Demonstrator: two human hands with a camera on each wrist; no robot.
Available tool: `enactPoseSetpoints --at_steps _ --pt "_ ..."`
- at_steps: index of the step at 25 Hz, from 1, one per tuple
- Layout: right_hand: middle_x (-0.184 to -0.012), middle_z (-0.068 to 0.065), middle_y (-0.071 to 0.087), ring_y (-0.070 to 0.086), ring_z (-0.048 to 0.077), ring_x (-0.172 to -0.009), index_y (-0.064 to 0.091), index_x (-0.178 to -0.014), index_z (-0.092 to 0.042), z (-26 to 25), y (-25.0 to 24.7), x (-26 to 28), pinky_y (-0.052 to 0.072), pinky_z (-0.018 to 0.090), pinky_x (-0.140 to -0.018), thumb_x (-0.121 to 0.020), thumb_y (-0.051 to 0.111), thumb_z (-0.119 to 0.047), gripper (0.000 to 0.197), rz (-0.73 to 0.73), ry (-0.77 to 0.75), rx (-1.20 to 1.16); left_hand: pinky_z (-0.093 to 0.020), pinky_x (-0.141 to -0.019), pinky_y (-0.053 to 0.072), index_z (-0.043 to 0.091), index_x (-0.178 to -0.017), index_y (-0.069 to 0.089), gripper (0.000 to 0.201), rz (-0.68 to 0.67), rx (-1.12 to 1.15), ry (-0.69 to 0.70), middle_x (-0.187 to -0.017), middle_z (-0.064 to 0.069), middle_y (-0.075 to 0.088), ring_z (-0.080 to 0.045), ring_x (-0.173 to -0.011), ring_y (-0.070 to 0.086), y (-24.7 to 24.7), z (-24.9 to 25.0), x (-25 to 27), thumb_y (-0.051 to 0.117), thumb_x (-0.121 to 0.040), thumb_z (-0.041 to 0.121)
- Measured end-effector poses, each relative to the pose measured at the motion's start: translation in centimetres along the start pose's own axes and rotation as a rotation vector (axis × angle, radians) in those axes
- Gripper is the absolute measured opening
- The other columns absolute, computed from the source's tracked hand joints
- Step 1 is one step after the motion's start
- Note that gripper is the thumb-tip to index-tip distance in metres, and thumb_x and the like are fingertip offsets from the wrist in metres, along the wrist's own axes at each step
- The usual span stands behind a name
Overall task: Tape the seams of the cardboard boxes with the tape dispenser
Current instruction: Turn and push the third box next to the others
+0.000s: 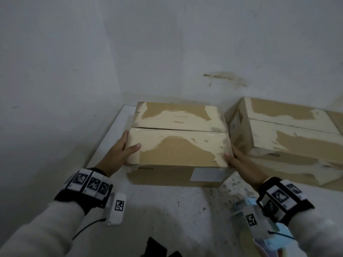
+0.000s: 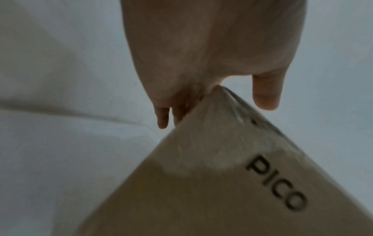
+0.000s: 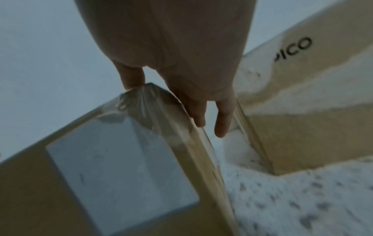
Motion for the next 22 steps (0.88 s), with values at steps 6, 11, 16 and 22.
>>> enactPoseSetpoints --at_steps 6,11,16,22 --pt "-0.129 -0.016 0.054 0.051 0.013 -0.122 0.032 -0.141 -0.036 1.3 0.9 0.0 0.041 0.037 -0.103 -0.072 0.069 -0.046 0.079 0.113 -0.043 -0.266 -0.032 -0.099 0.043 0.016 -0.143 0.033 0.055 0.138 0.307 0.107 -0.130 -0.001 0.051 -0.020 -0.121 0.050 0.8 -0.6 0.2 0.053 -0.092 0.011" --pt "-0.126 -0.016 0.049 0.051 0.009 -0.113 0.017 -0.146 -0.033 0.9 1.0 -0.2 0.045 0.021 -0.085 -0.072 0.076 -0.013 0.097 -0.026 -0.035 -0.136 -0.032 -0.108 0.033 0.015 -0.144 0.032 0.057 0.177 0.202 0.125 -0.145 -0.006 0.042 -0.022 -0.134 0.039 0.2 -0.6 -0.9 0.054 -0.093 0.027" --pt "-0.138 -0.002 0.051 0.052 0.015 -0.122 0.027 -0.146 -0.022 2.3 -0.6 1.0 0.047 0.036 -0.098 -0.068 0.077 -0.041 0.094 0.158 -0.079 0.007 -0.034 -0.103 0.045 0.008 -0.141 0.039 0.056 0.322 0.323 0.168 -0.139 -0.008 0.049 -0.015 -0.124 0.052 -0.9 -4.2 2.6 0.060 -0.089 0.011" --pt "-0.110 0.012 0.068 0.064 0.025 -0.101 0.062 -0.114 -0.006 4.2 -1.9 2.4 0.053 0.033 -0.076 -0.058 0.076 -0.049 0.072 0.423 -0.047 -0.083 -0.007 -0.068 0.050 -0.003 -0.116 0.062 0.041 0.363 0.347 0.160 -0.089 0.010 0.069 0.005 -0.079 0.063 -0.6 -6.0 4.0 0.070 -0.079 0.013"
Point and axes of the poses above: each hand's wrist, its own x-axis away from the middle knuckle, its own y-axis out of the palm, z = x × y, the point moved 10 cm from there along -x, towards the middle knuckle
